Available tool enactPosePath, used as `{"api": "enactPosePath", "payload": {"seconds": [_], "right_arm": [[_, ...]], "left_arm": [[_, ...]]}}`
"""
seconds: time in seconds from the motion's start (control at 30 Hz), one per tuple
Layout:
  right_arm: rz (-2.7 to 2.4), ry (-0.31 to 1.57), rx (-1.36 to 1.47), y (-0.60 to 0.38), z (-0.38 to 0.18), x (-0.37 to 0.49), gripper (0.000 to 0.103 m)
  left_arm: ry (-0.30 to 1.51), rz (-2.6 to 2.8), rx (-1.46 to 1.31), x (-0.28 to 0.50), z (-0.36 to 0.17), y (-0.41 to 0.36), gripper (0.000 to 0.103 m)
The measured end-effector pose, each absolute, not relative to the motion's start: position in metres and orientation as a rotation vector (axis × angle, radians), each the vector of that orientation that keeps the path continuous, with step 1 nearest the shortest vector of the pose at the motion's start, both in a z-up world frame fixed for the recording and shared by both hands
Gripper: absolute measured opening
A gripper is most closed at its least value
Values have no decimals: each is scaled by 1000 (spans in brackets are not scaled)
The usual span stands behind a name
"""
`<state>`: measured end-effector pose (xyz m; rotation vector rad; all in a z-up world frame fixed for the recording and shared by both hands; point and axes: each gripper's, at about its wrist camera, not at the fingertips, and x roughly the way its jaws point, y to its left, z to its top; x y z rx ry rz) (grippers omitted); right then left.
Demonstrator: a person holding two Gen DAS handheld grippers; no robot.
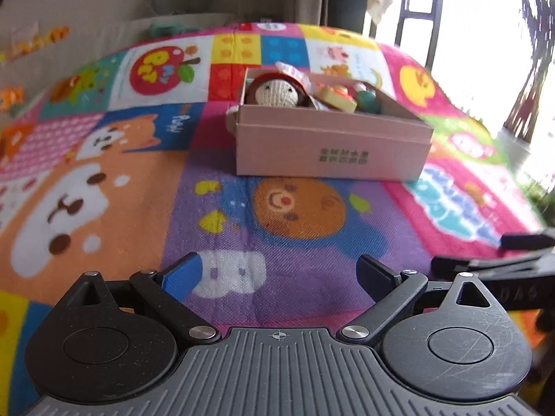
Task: Organize objects
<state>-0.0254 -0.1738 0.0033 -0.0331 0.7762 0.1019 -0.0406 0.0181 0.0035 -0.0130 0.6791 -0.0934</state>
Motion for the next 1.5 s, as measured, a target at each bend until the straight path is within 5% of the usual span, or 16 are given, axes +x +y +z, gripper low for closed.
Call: {"api": "enactPosePath", "payload": {"seconds": [1.5], "right_arm": [[94, 697, -19, -181, -5, 7, 103]], "left_arm": [[686, 4, 0, -6, -2, 7, 103]]}}
